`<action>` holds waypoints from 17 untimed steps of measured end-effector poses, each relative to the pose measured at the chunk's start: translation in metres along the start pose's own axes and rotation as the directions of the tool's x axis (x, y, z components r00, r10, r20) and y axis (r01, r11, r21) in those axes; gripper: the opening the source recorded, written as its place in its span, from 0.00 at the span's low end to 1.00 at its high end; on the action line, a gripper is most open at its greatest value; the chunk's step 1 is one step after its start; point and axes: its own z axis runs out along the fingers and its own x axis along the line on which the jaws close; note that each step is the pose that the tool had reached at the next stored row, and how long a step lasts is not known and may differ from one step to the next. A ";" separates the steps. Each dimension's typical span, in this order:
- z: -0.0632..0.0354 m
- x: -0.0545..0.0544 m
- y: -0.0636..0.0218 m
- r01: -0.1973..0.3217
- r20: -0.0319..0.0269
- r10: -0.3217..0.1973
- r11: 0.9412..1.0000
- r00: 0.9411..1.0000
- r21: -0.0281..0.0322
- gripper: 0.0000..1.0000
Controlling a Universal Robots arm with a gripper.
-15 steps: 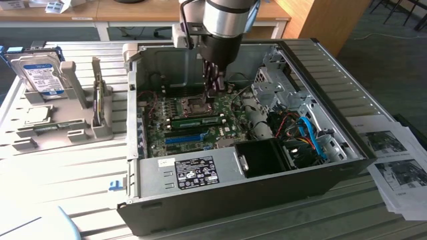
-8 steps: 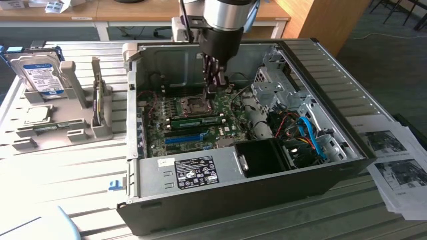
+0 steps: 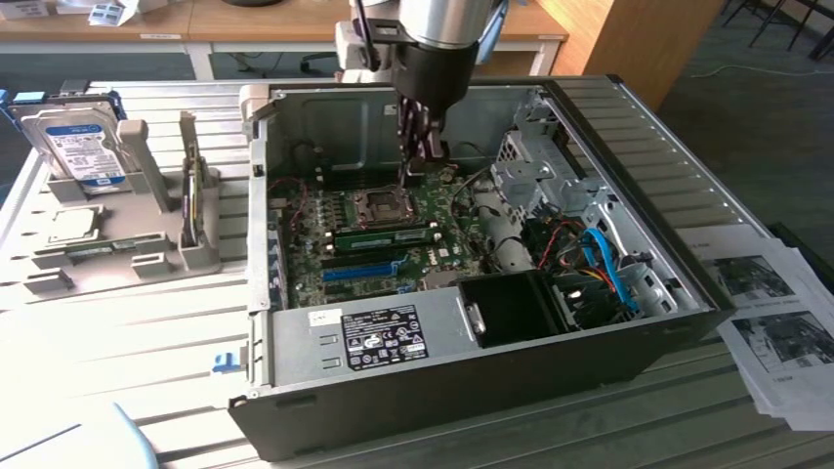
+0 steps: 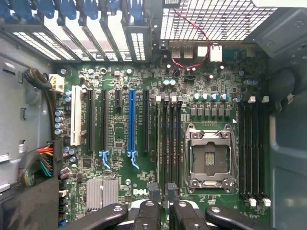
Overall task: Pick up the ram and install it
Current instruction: 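Insert the ram into the slot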
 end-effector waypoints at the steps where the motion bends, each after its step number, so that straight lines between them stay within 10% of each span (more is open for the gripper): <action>1: -0.0013 0.000 0.0001 0.000 0.000 0.000 1.000 1.000 0.000 0.18; 17: -0.0105 0.000 0.0005 0.000 0.000 0.000 1.000 1.000 0.000 0.18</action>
